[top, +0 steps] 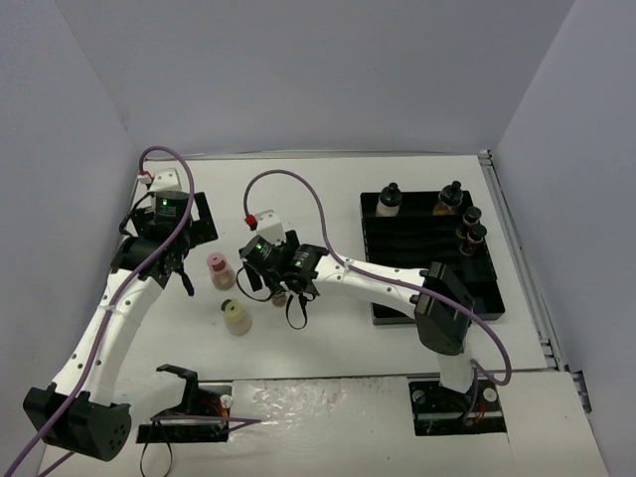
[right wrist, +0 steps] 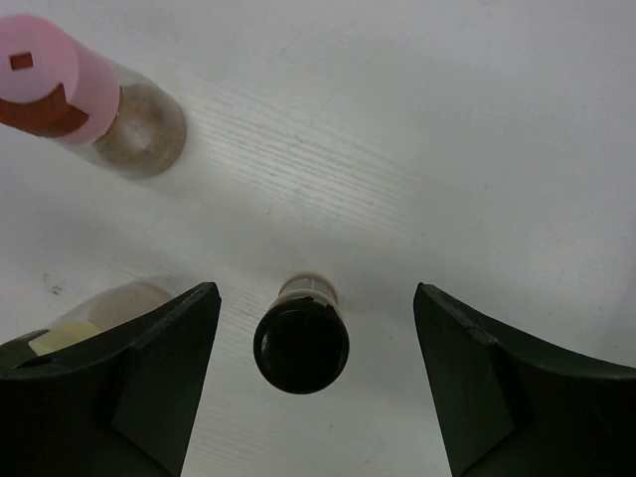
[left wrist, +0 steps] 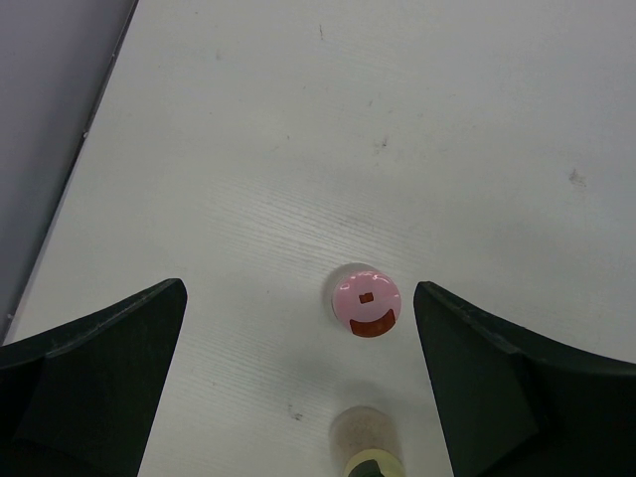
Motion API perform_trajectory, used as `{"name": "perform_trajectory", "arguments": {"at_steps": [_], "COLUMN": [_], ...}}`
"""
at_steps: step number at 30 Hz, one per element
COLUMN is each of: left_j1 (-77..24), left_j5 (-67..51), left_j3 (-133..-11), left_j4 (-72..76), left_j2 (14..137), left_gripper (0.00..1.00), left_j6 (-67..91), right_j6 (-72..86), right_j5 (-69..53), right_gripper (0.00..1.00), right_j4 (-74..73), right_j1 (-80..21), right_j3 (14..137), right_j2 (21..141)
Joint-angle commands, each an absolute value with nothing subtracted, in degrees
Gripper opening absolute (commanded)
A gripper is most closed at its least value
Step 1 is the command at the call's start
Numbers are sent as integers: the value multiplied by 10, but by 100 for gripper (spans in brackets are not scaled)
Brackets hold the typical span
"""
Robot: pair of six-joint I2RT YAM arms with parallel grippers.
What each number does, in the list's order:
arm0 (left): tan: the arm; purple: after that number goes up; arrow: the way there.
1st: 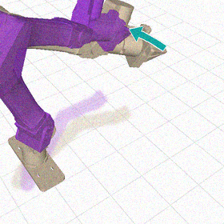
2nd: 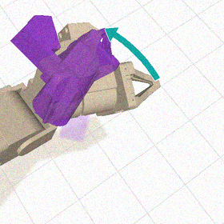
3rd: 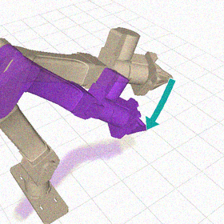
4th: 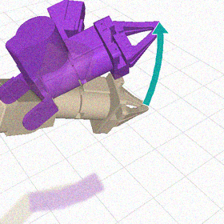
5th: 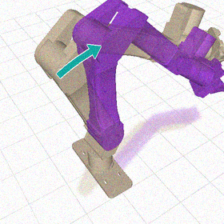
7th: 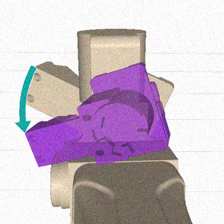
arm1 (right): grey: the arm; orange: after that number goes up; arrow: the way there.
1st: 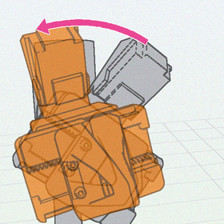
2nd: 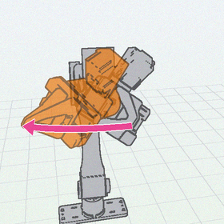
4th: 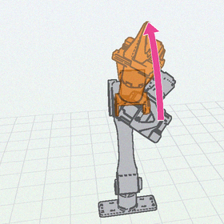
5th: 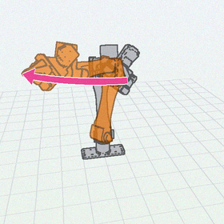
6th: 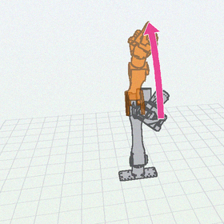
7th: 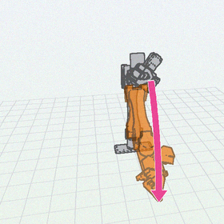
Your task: Organize the condiment bottles
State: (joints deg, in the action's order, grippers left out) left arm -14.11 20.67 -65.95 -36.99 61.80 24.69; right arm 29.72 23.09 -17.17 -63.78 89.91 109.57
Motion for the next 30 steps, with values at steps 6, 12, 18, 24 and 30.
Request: {"name": "perform_trajectory", "arguments": {"at_steps": [6,12,18,24,30], "left_j1": [-136,-136,-136,-136,-136], "left_j5": [221,222,221,221,219], "left_j3": [-674,-673,-673,-674,-675], "left_j4": [-344,-344,-344,-343,-342], "left_j2": [608,606,607,609,612], "left_gripper": [97,97,97,97,97], "left_j6": [250,250,250,250,250], "right_j6": [309,325,337,349,360], "right_j5": [242,245,252,252,254], "right_gripper": [75,71,70,68,58], "right_j4": [-171,-172,-172,-174,-173], "right_j1": [-659,-663,-665,-664,-665], "right_j3": [918,903,896,881,866], "right_j2": [1116,1122,1129,1127,1128]}}
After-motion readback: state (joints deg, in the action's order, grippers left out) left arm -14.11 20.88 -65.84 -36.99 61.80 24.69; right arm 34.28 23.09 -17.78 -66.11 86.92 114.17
